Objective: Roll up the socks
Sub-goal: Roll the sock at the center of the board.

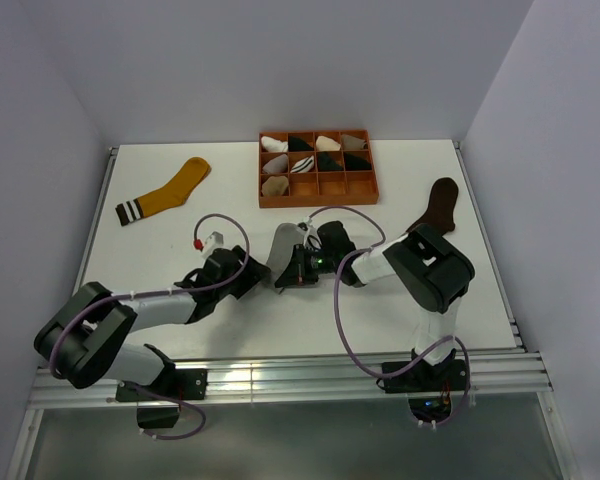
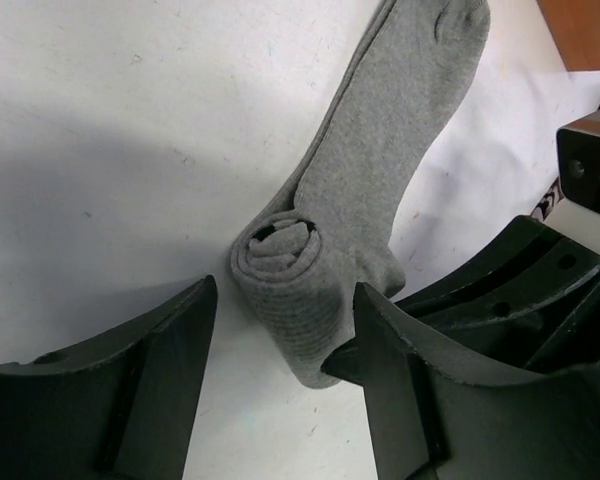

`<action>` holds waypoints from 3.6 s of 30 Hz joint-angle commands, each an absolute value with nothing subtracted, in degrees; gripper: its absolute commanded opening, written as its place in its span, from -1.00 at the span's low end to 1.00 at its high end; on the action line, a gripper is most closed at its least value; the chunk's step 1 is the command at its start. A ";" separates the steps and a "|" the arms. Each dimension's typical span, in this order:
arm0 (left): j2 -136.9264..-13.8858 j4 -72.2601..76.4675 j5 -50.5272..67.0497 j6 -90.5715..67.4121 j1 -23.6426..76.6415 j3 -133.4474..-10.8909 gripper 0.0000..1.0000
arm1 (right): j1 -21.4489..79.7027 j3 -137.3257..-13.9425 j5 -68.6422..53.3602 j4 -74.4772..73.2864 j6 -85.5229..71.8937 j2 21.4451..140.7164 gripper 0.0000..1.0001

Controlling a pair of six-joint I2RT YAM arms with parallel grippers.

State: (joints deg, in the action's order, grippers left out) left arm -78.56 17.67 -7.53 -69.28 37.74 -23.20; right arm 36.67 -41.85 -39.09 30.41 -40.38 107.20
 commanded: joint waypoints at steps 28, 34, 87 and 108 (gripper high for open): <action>-90.44 9.85 -7.30 -68.91 37.70 -29.35 -0.99 | 45.07 -35.60 -5.13 17.94 -23.39 86.33 -0.13; -90.88 6.51 -6.94 -67.50 37.79 -31.55 -0.99 | 54.92 -36.65 11.15 16.44 -16.53 83.40 -0.11; -82.71 4.57 -7.21 -67.50 36.65 -32.26 0.08 | 53.44 -45.88 0.28 7.20 -16.70 100.64 -1.00; -80.15 12.56 -3.96 -70.22 35.16 -27.68 0.26 | 34.55 -45.87 -41.92 18.38 -32.70 111.97 -1.00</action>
State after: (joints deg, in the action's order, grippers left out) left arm -78.41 9.43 -5.39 -69.73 35.31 -26.96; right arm 34.72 -45.82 -38.30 26.20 -31.83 108.20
